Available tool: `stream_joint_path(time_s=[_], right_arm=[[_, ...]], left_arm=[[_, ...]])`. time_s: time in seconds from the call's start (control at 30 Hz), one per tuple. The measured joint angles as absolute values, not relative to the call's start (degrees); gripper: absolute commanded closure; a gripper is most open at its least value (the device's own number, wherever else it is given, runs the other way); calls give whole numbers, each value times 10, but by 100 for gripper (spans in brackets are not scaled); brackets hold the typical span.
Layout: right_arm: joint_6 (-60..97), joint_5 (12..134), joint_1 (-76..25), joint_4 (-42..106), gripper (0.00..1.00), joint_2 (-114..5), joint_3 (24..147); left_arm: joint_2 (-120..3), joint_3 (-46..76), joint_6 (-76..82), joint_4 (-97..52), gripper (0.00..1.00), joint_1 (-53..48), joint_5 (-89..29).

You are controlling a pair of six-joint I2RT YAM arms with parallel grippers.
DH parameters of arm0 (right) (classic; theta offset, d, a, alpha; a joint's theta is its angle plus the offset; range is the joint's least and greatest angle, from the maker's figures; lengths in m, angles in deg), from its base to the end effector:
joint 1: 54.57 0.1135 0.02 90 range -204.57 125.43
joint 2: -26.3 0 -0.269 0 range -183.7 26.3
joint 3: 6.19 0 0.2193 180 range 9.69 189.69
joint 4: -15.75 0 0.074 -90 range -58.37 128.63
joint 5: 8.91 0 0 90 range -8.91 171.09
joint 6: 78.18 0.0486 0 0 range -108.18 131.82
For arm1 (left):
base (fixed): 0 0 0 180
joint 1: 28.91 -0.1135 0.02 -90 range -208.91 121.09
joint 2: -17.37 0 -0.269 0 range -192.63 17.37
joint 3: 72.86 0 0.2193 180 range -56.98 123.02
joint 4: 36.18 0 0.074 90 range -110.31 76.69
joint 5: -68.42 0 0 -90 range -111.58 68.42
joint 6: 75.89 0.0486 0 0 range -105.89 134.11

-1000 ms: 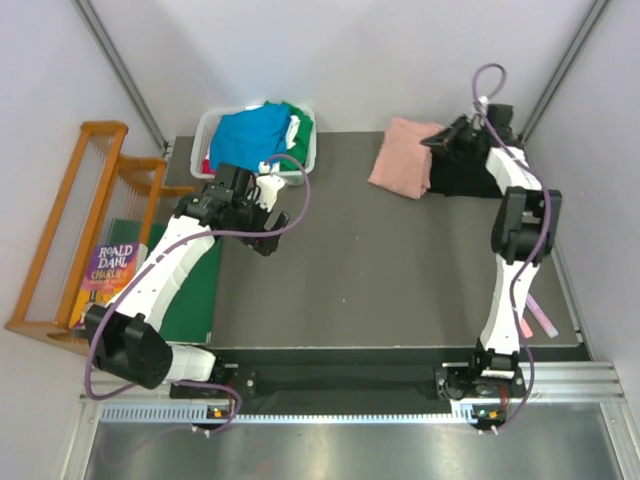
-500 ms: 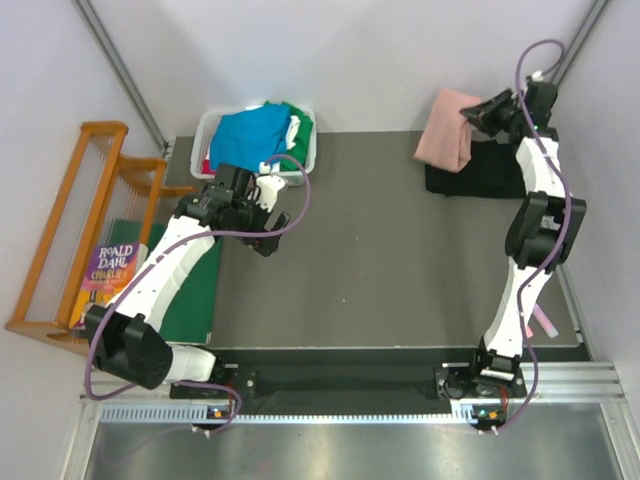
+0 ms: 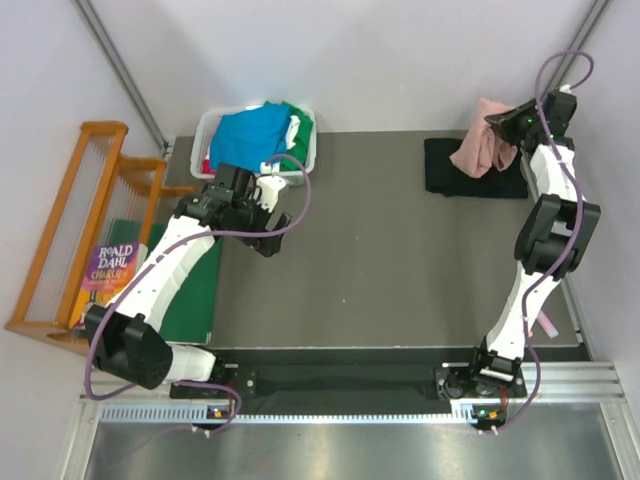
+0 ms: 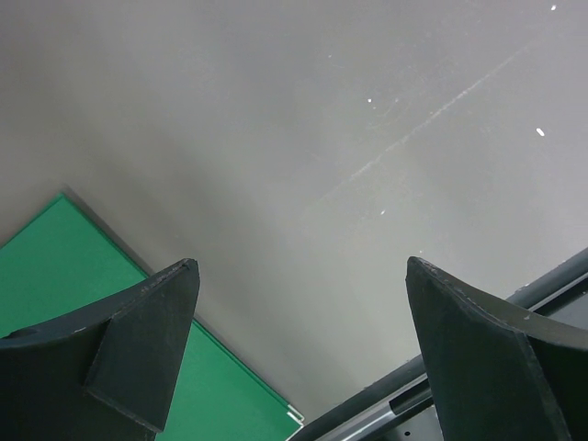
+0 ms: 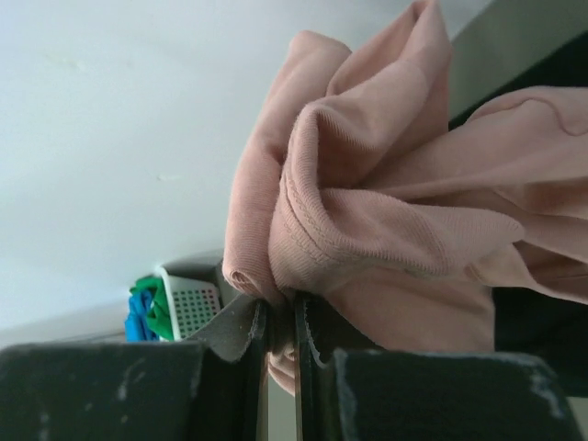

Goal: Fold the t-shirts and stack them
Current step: Neatly place the folded tshirt to the corner

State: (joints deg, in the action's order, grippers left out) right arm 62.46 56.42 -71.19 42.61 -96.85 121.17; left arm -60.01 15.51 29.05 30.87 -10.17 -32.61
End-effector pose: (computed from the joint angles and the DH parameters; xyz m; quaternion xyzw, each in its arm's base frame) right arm 0.4800 -0.1221 0.3093 0.3516 0.7425 0.3285 0.4660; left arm 0.2285 -0.0873 0.3168 0.3027 0.9031 -0.1015 0.2873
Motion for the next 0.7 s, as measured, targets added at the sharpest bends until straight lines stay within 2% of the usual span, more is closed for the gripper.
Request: stream_joint_path(time_s=[0.3,0.57,0.7], right_arm=[[681,579,-670,389,100,-969,1172],[782,579,-667,359,100,-1016,1311],[771,592,-667,350,100,-1002,1315]], left_arm=[[-600,155,290,309,1,-102,-329],[-600,154,291,313,1,-102,-328],[-599,154,291,314,1,-102,-327]])
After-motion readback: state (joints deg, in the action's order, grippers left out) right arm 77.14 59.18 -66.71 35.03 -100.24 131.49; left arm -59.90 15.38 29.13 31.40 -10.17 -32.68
